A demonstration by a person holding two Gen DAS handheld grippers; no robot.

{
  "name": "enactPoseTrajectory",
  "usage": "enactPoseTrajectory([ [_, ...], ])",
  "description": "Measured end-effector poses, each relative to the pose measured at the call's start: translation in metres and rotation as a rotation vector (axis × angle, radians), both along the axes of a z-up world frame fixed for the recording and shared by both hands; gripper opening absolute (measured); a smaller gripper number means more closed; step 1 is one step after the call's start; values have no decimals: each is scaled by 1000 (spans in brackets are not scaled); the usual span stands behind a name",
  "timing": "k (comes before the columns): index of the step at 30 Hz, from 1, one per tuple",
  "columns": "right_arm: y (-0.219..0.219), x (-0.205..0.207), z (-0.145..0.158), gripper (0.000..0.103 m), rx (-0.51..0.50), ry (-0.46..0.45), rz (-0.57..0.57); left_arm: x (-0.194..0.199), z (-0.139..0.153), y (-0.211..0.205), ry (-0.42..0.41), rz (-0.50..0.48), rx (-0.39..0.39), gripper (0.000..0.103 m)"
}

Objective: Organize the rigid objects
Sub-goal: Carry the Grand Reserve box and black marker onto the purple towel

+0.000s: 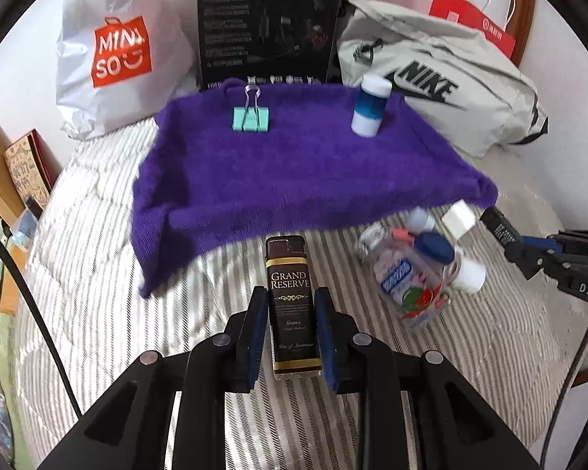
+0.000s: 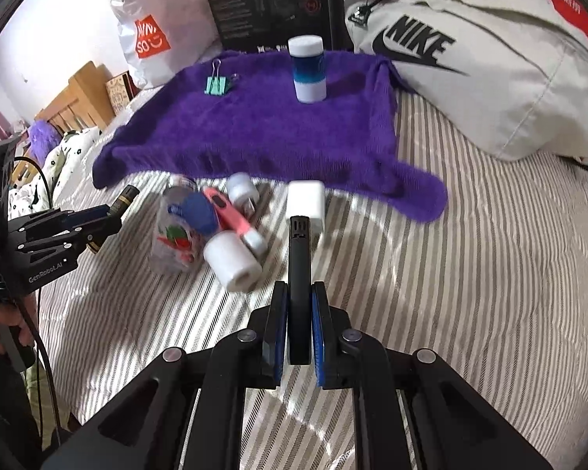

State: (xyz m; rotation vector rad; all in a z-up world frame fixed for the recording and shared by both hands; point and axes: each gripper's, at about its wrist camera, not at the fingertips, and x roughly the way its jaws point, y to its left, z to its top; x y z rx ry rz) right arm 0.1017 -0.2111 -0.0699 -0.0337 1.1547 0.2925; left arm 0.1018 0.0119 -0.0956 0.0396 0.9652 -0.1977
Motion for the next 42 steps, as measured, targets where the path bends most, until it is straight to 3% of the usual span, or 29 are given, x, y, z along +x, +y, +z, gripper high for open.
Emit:
enactPoseTrajectory([
  [10,10,24,17,12,27,-28,20,27,33,7,-45,3,-4,24],
  [19,14,57,22,12,41,-43,30,65,38,9,-54,8,0,24],
  [31,7,120,14,12,17,-56,-36,122,14,17,-18,41,-22,24],
  [42,11,163,-20,12,-26,-9,-63,165,-13,29,17,70,-37,24],
])
